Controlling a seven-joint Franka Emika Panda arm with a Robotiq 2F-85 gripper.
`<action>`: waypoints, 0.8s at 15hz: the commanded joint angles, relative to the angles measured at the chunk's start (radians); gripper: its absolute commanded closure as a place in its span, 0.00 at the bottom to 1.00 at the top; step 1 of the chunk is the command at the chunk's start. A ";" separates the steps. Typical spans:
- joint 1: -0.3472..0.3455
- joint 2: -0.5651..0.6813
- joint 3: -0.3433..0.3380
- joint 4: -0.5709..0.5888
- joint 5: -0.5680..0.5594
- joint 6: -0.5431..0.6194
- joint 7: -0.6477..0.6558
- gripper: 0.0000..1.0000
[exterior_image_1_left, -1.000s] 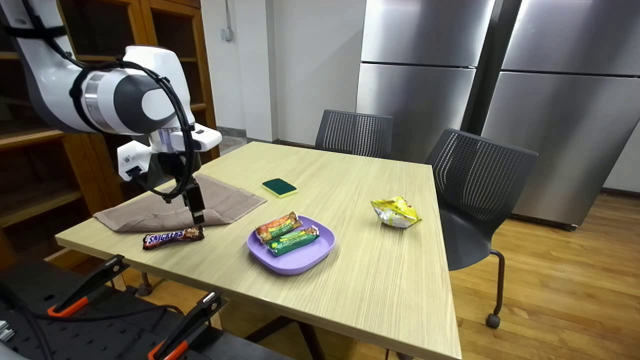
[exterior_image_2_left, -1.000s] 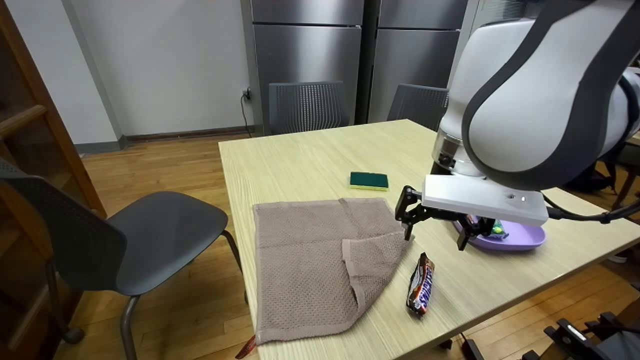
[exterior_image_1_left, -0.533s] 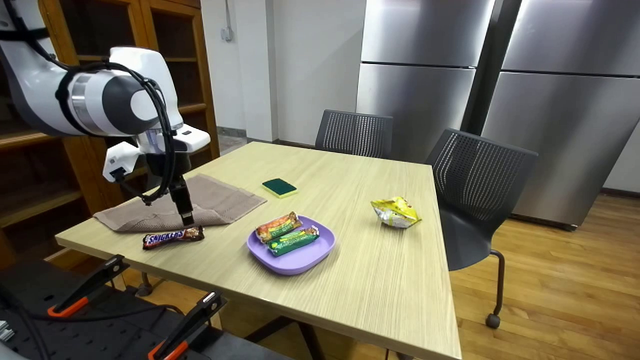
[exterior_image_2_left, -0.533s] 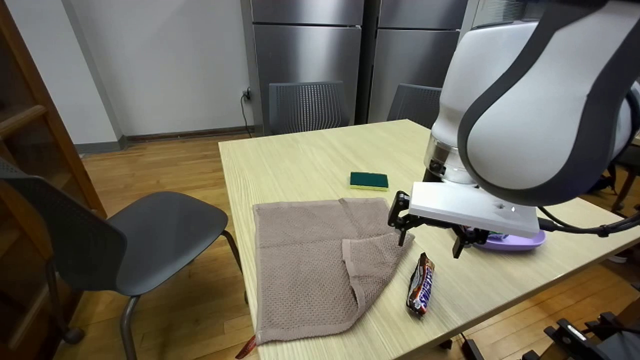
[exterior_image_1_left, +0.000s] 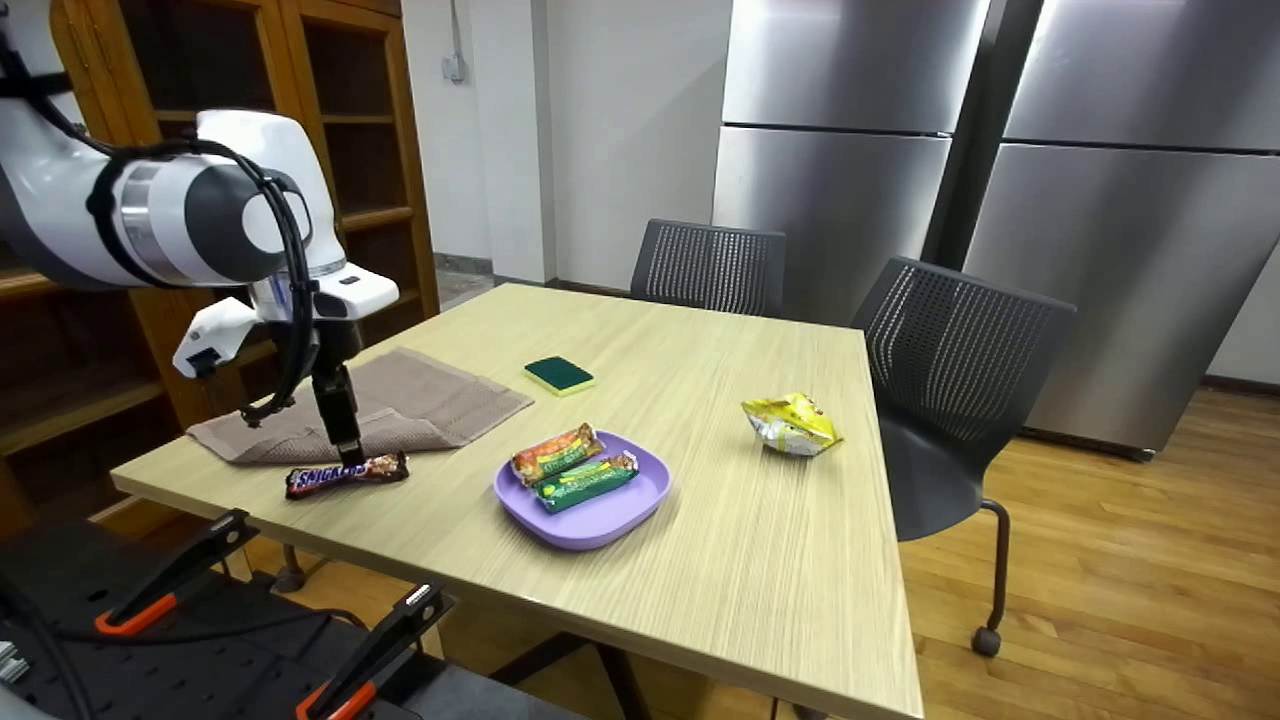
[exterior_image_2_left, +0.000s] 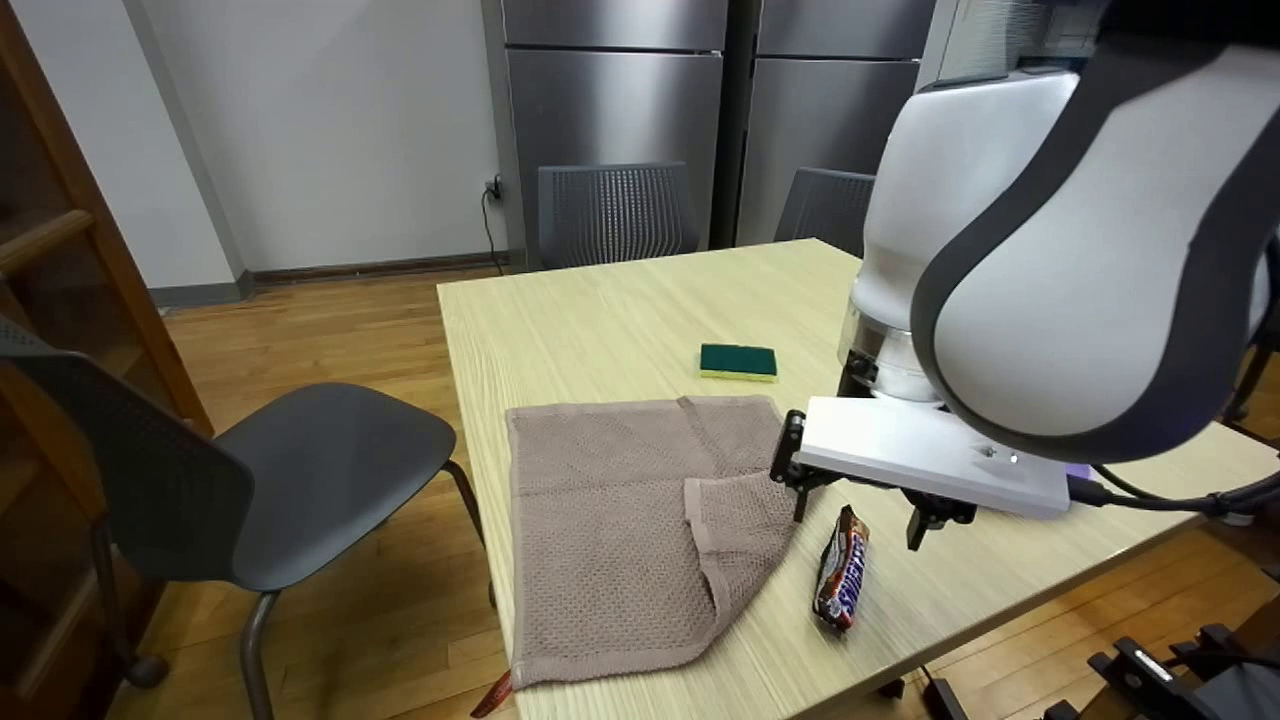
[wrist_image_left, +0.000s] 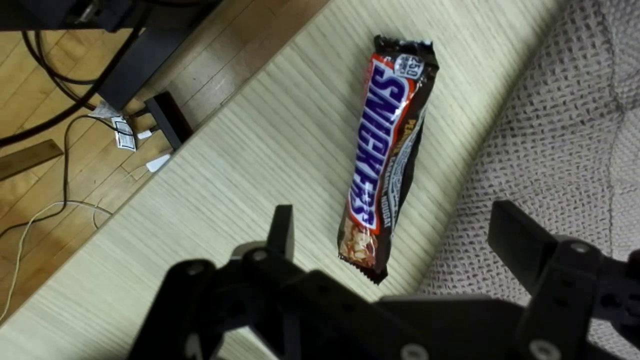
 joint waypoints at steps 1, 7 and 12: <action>0.035 0.026 -0.013 0.022 0.008 -0.026 0.053 0.00; 0.037 0.075 -0.010 0.051 0.015 -0.035 0.076 0.00; 0.016 0.103 0.007 0.066 0.036 -0.034 0.072 0.00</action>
